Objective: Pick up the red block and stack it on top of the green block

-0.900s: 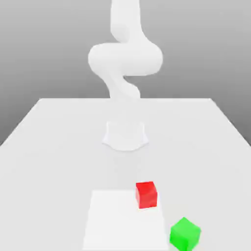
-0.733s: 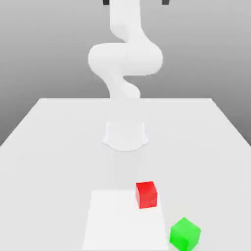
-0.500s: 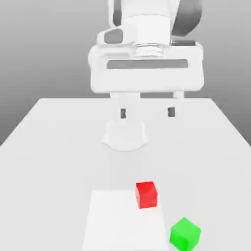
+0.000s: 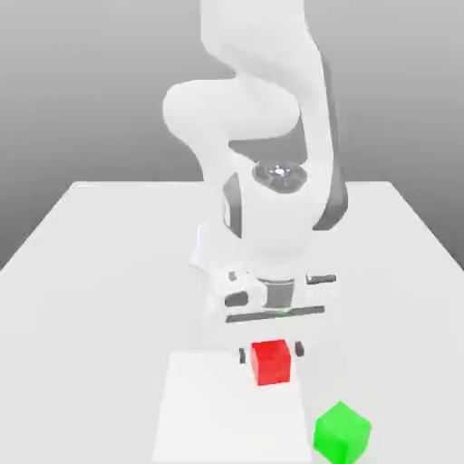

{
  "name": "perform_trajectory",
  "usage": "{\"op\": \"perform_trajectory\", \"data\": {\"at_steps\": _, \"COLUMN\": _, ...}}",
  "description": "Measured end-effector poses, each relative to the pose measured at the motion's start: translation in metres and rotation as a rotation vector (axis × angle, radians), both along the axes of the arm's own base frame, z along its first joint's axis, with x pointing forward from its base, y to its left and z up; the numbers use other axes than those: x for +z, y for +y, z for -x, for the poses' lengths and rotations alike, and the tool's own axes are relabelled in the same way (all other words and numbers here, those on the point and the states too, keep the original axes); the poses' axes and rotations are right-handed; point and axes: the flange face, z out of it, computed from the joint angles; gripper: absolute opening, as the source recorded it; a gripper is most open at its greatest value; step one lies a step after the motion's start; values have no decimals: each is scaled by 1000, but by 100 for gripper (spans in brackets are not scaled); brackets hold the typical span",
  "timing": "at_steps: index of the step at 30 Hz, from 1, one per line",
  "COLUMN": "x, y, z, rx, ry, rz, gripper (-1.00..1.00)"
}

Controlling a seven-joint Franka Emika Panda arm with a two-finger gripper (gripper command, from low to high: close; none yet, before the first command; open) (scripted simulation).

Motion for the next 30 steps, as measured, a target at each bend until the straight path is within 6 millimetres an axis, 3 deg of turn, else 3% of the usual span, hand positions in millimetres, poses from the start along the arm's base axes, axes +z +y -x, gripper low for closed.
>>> {"op": "perform_trajectory", "data": {"at_steps": 5, "x": -1, "y": 0, "z": 0, "rx": 0, "ry": 0, "rz": 0, "gripper": -100}}
{"op": "perform_trajectory", "data": {"at_steps": 13, "x": 60, "y": 3, "z": -3, "rx": 27, "ry": 0, "rz": -1, "gripper": -100}}
{"op": "perform_trajectory", "data": {"at_steps": 30, "x": 93, "y": 69, "z": -104, "rx": 799, "ry": 3, "rz": -9, "gripper": -100}}
